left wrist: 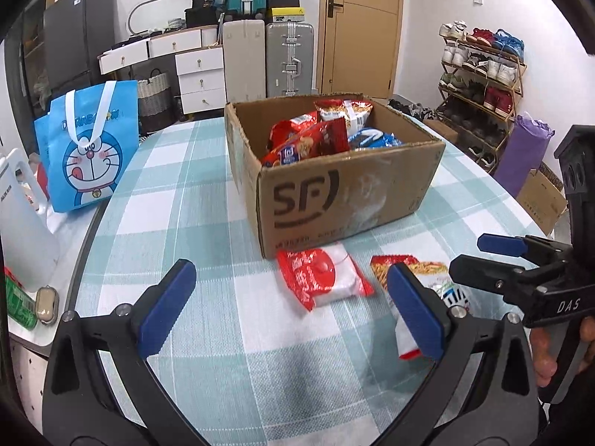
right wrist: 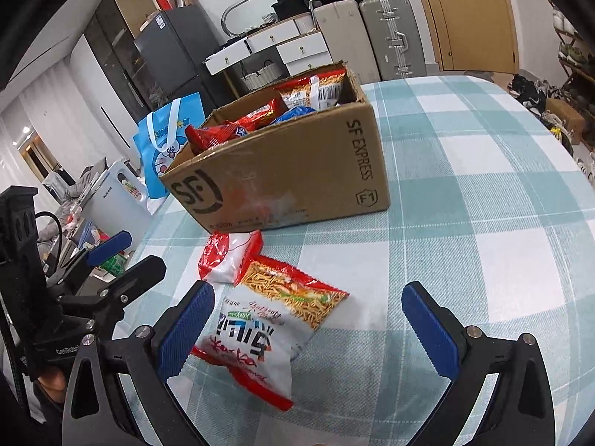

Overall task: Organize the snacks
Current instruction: 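Move the right gripper over the white noodle bag on the table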

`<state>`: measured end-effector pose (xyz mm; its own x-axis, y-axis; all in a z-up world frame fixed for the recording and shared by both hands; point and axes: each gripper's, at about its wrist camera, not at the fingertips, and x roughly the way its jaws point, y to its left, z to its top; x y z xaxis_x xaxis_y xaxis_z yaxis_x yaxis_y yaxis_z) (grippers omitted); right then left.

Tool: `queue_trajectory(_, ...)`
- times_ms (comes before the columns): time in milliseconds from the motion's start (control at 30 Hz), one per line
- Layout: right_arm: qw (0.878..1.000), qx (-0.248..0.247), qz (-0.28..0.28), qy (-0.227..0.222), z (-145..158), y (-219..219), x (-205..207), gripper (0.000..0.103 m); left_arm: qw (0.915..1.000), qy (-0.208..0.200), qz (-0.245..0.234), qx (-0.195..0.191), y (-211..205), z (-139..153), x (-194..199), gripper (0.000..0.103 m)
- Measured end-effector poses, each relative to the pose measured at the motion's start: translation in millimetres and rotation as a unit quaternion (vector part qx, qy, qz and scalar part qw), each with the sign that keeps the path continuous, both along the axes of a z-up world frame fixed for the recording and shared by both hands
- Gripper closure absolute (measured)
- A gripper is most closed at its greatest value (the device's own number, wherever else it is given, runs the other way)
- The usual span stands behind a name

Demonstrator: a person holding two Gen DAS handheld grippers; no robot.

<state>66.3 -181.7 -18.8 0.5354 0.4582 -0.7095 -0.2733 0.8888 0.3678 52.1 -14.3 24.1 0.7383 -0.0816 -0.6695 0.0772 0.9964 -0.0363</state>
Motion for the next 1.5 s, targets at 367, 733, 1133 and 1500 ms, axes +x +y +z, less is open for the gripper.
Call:
queue_trajectory(367, 1.0, 0.001, 0.01, 0.023, -15, 24, -8, 0.001, 0.9997, 0.013, 0.017, -0.014, 17, -24, -16, 0.001)
queue_trajectory(733, 0.998, -0.04, 0.012, 0.037, -26, 26, -6, 0.001, 0.9995, 0.024, 0.011, -0.018, 17, -38, -13, 0.001)
queue_trajectory(1133, 0.996, -0.073, 0.033, 0.026, -25, 27, -8, 0.001, 0.9994, 0.029, 0.009, -0.018, 17, -43, -10, 0.001)
queue_trajectory(1500, 0.996, -0.083, 0.026, 0.017, -25, 16, 0, 0.001, 0.9987, 0.041, 0.011, -0.026, 20, -50, -6, 0.001)
